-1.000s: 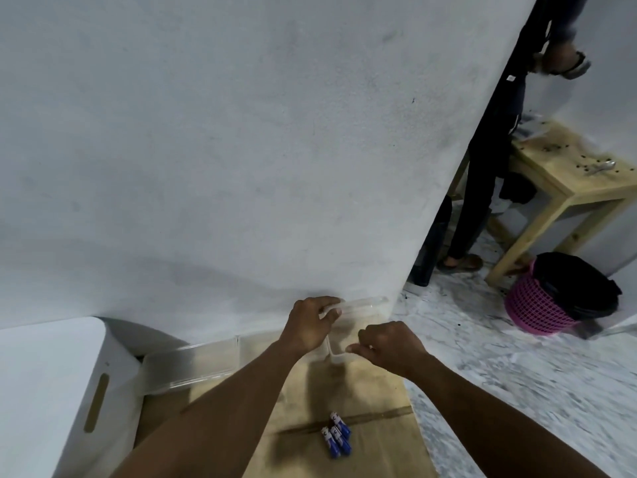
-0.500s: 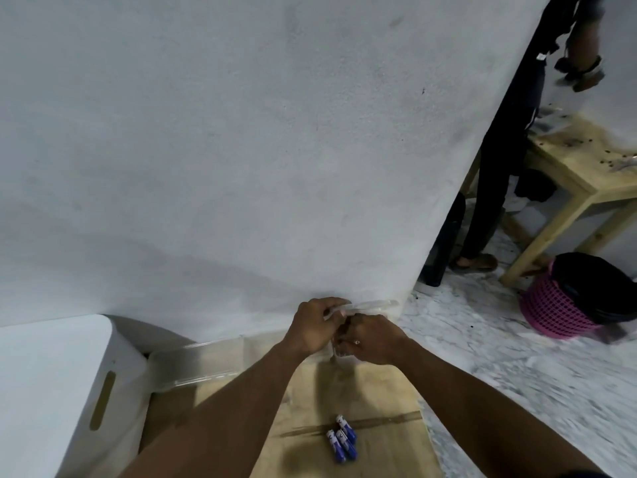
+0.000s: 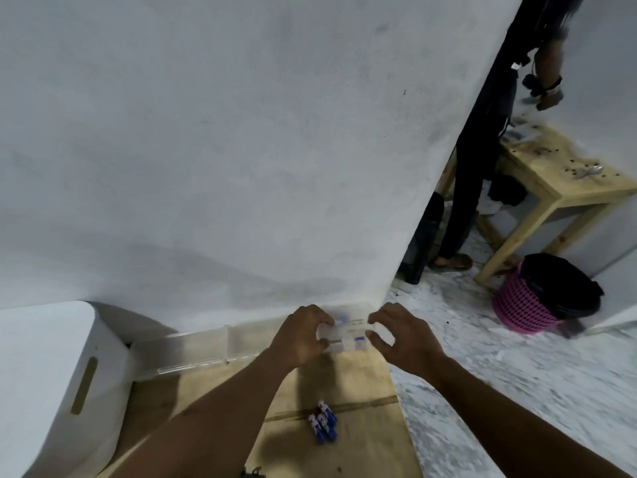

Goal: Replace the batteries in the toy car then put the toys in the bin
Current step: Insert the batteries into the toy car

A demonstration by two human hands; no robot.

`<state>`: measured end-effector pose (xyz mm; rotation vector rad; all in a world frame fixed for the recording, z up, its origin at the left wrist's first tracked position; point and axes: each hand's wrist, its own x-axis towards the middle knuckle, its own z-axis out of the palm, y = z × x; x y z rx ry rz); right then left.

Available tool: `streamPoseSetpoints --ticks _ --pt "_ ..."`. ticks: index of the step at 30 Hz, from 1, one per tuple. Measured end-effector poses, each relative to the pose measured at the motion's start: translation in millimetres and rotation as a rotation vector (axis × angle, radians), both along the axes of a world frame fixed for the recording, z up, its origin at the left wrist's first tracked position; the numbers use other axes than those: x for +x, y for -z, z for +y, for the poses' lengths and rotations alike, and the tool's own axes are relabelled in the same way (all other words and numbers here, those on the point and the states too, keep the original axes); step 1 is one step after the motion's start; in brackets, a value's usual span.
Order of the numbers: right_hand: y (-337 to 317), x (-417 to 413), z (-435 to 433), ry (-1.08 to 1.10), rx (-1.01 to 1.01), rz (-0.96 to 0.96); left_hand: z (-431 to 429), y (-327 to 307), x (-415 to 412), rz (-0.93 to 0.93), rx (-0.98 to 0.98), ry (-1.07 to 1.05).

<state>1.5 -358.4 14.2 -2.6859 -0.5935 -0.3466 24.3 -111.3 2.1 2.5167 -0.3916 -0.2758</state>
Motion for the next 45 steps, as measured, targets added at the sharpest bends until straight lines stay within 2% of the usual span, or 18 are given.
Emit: streamPoseSetpoints --ticks 3,6,14,21,25,29,34,37,40,45 --pt "13.8 4.0 18.0 -0.083 -0.151 0.196 -4.5 5.7 -5.4 -0.092 0.131 0.046" --pt "19.6 7.0 37.2 -0.053 -0.211 0.301 -9.2 8.3 -9.2 -0.134 0.221 0.059" --pt "28.4 14.5 52.4 -0.007 -0.373 0.218 -6.4 5.9 -10.0 -0.147 0.296 0.079" --pt "47.5 3.5 52.7 0.062 -0.404 0.104 -4.9 11.3 -13.8 -0.143 0.247 0.049" --pt "45.1 2.4 55.5 0.077 -0.430 0.136 -5.1 4.9 -15.6 -0.099 0.258 0.078" --pt "29.5 -1.0 66.6 0.112 -0.443 0.228 12.3 -21.0 -23.3 0.043 0.303 0.203" --pt "12.8 -16.4 82.4 0.179 -0.457 0.261 70.9 -25.0 -54.3 0.034 0.189 -0.018" --pt "4.5 -31.9 88.3 0.155 -0.474 0.195 111.7 -28.2 -79.1 0.035 0.142 -0.186" --pt "-0.6 -58.2 99.1 0.105 -0.372 0.109 150.8 -33.7 -110.1 0.070 0.155 -0.293" --pt "0.0 -108.0 121.8 0.212 -0.320 0.262 194.7 -28.6 -156.5 0.140 0.174 -0.325"
